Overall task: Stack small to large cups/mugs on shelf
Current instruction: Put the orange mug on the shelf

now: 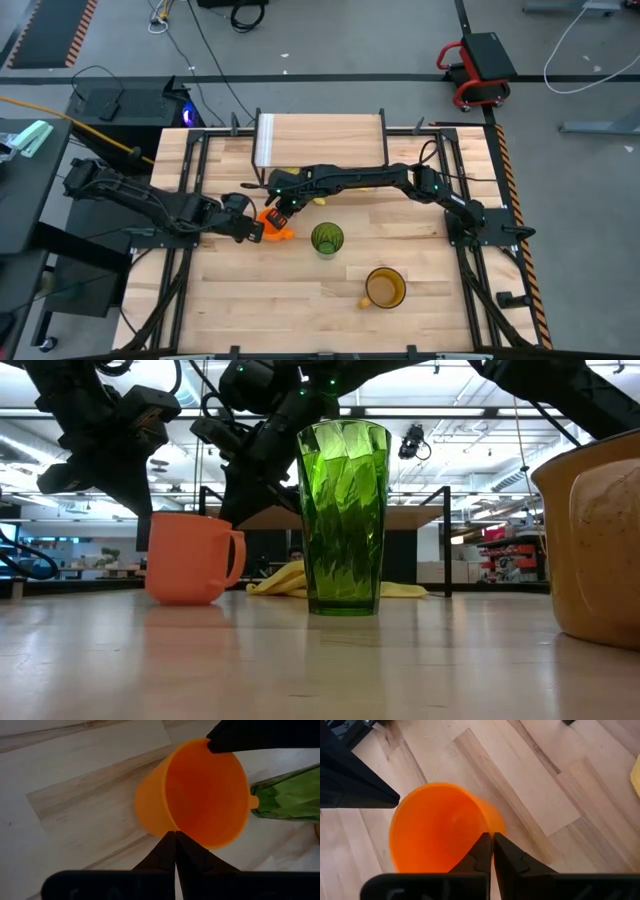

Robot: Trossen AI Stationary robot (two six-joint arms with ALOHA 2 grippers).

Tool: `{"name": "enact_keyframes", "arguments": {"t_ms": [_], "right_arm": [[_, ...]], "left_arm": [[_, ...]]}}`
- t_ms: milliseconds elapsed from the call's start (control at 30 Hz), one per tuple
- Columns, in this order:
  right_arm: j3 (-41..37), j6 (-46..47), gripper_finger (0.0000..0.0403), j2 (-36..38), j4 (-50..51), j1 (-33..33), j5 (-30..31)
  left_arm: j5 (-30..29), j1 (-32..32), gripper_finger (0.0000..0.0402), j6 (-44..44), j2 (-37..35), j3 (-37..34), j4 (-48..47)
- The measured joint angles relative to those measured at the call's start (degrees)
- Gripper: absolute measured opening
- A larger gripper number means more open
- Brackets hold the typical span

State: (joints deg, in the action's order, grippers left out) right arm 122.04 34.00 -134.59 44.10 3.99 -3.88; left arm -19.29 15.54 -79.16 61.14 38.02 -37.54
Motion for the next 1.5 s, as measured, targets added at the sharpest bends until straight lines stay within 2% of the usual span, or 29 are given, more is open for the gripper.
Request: {"name": "enact_keyframes", "arguments": {"t_ms": [233,567,867,1200,1367,1500], "right_arm": [[0.0,-0.4,0.0006,0.0,0.2,0.0,0.0],[0.0,-1.4,0.0001,0.2,4.2,0.0,-0.7],[0.1,-2.2,0.0,2.4,5.7,0.4,0.4],[0.1,-1.9,0.0,2.6,7.1,1.2,-1.6],[0.7,-1.9,0.0,3.9,10.5,2.1,-2.4],[5.5,-3.0,0.0,3.9,16.8,2.8,-2.3]], "left_arm": [[0.0,0.0,0.0026,0.2,0.0,0.0,0.0],[0.1,0.0,0.001,1.1,0.0,0.0,3.6],[0.1,0.0,0.0026,1.9,0.0,0.0,4.8],[0.1,0.0,0.0009,2.0,-0.1,0.0,4.7],[0.3,0.0,0.002,2.3,-0.5,0.0,4.7],[0.8,0.0,0.0026,2.6,-1.3,0.0,4.6]]}}
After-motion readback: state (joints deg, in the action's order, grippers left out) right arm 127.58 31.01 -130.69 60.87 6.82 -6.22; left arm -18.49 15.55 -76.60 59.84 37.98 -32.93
